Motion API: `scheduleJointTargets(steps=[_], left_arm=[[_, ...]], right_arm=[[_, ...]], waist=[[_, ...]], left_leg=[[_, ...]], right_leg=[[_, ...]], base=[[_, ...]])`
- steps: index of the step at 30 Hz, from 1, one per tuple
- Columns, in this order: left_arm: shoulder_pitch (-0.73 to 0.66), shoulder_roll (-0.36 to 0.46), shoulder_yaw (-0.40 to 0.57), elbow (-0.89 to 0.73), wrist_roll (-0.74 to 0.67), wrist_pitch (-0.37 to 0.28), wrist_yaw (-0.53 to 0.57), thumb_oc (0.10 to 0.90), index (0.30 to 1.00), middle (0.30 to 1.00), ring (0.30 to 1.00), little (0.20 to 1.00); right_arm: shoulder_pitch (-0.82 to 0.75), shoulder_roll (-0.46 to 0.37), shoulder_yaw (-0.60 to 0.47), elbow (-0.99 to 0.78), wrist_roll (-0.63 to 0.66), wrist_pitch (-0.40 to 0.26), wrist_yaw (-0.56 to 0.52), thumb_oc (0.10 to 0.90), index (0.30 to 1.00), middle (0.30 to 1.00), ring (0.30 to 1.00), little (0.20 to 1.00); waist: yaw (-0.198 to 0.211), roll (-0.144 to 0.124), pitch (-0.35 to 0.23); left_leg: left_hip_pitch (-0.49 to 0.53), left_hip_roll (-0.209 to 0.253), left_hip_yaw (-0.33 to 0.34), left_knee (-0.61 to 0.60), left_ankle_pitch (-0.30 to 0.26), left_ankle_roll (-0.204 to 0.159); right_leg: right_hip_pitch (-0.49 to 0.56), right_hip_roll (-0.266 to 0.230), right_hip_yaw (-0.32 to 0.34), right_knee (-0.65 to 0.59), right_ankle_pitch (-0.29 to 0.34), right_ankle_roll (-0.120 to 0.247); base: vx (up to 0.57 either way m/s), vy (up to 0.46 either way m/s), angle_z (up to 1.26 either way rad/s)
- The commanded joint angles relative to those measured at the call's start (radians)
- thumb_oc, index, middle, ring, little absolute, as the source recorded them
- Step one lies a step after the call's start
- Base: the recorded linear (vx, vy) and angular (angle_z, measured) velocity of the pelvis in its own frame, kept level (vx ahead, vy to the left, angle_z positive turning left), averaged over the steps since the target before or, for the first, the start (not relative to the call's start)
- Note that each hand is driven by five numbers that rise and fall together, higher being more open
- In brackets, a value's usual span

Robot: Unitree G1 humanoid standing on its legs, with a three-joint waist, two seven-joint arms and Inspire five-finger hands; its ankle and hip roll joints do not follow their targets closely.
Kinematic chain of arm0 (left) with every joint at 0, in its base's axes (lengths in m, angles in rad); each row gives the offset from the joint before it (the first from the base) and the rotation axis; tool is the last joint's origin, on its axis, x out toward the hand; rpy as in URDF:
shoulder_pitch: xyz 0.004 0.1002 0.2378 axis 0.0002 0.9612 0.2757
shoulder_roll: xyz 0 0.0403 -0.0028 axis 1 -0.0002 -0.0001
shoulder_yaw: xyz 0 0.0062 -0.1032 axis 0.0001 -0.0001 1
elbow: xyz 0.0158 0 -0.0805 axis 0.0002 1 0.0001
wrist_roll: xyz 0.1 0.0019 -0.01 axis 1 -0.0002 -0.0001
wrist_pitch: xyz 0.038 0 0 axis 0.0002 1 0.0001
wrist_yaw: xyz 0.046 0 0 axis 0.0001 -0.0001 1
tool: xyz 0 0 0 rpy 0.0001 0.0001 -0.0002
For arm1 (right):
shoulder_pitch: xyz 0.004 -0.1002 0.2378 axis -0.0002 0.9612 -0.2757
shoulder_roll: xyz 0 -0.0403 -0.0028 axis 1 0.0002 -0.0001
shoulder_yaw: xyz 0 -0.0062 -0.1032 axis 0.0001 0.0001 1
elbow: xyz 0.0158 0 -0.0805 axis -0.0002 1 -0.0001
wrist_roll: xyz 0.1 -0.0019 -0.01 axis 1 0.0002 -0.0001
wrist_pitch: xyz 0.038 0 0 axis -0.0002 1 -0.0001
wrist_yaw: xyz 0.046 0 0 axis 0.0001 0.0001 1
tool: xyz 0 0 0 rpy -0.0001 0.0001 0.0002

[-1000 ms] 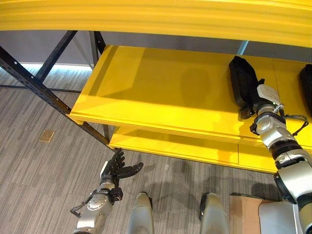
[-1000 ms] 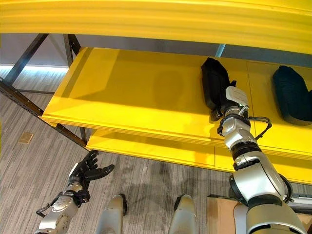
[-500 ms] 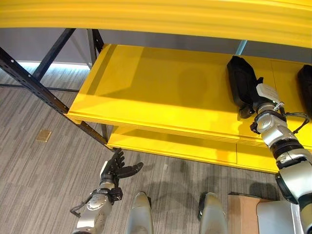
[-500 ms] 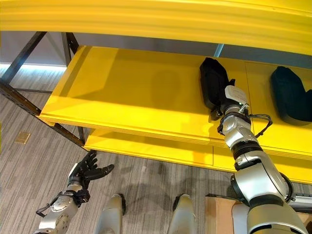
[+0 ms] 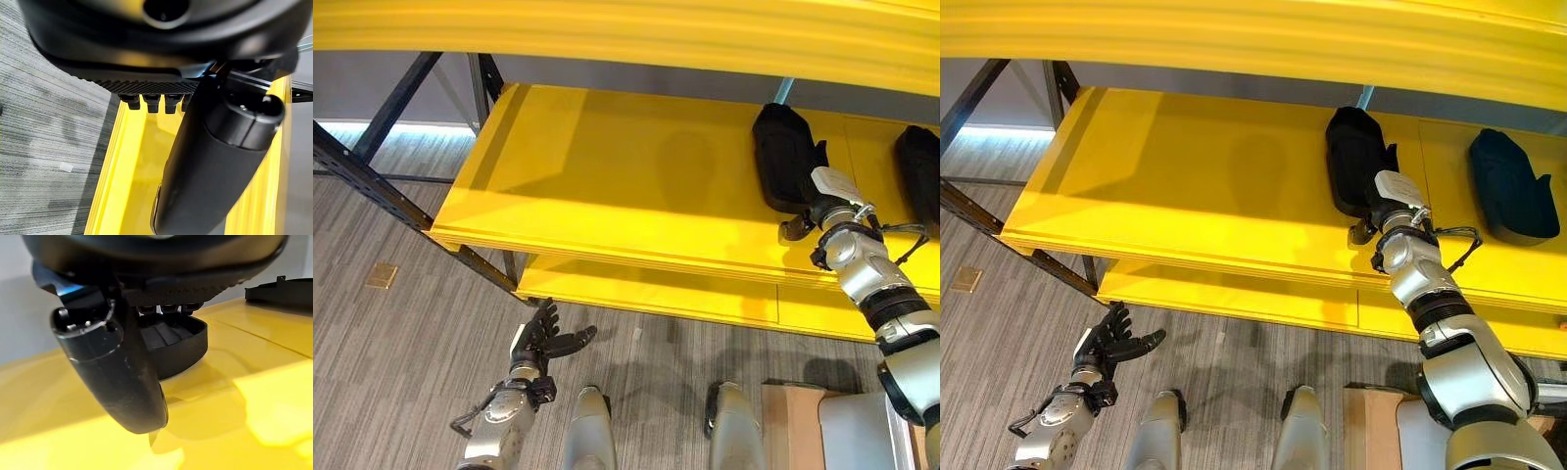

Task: Move parts from the plastic box to the shelf.

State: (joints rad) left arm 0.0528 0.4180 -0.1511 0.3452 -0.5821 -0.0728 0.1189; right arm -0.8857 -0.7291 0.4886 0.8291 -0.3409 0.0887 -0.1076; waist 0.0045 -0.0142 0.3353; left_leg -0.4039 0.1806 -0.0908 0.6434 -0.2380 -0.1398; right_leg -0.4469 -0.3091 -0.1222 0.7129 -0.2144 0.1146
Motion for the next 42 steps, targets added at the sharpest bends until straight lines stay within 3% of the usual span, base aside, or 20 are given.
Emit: scheduleJointTargets(steps=[1, 29, 32, 42], left_arm=[[-0.02, 0.078, 0.054, -0.059, 0.024, -0.077, -0.007, 0.9, 1.0, 1.0, 1.0, 1.0], [-0.022, 0.079, 0.064, -0.045, 0.022, -0.073, -0.006, 0.9, 1.0, 1.0, 1.0, 1.0], [-0.022, 0.078, 0.066, -0.039, 0.026, -0.072, -0.017, 0.9, 1.0, 1.0, 1.0, 1.0], [-0.025, 0.083, 0.063, -0.05, 0.019, -0.067, -0.049, 0.9, 1.0, 1.0, 1.0, 1.0]], right_arm=[[-0.027, -0.087, -0.037, -0.074, -0.01, -0.041, -0.036, 0.9, 1.0, 1.0, 1.0, 1.0], [0.001, -0.045, -0.039, -0.049, 0.049, -0.056, -0.002, 0.9, 1.0, 1.0, 1.0, 1.0], [0.001, -0.049, 0.003, -0.074, 0.087, -0.069, 0.072, 0.9, 1.0, 1.0, 1.0, 1.0], [-0.042, -0.126, 0.053, -0.079, 0.188, -0.096, 0.155, 0.9, 1.0, 1.0, 1.0, 1.0]], waist=[[0.007, -0.026, -0.043], [0.009, -0.024, -0.037], [0.012, -0.029, -0.036], [0.014, -0.042, -0.037]], left_leg=[[0.058, 0.062, -0.01, 0.009, -0.07, 0.024], [0.037, 0.059, -0.01, 0.028, -0.072, 0.025], [0.035, 0.061, -0.012, 0.021, -0.066, 0.023], [0.033, 0.061, -0.013, 0.012, -0.057, 0.02]], right_leg=[[0.109, -0.012, 0.077, -0.065, 0.002, 0.007], [0.091, -0.008, 0.086, -0.055, 0.0, 0.004], [0.095, -0.007, 0.082, -0.063, 0.004, 0.003], [0.097, -0.005, 0.077, -0.072, 0.012, 0.006]], base=[[0.0, 0.0, 0.0], [0.0, 0.001, 0.0], [0.0, 0.0, 0.0], [0.0, 0.0, 0.0]])
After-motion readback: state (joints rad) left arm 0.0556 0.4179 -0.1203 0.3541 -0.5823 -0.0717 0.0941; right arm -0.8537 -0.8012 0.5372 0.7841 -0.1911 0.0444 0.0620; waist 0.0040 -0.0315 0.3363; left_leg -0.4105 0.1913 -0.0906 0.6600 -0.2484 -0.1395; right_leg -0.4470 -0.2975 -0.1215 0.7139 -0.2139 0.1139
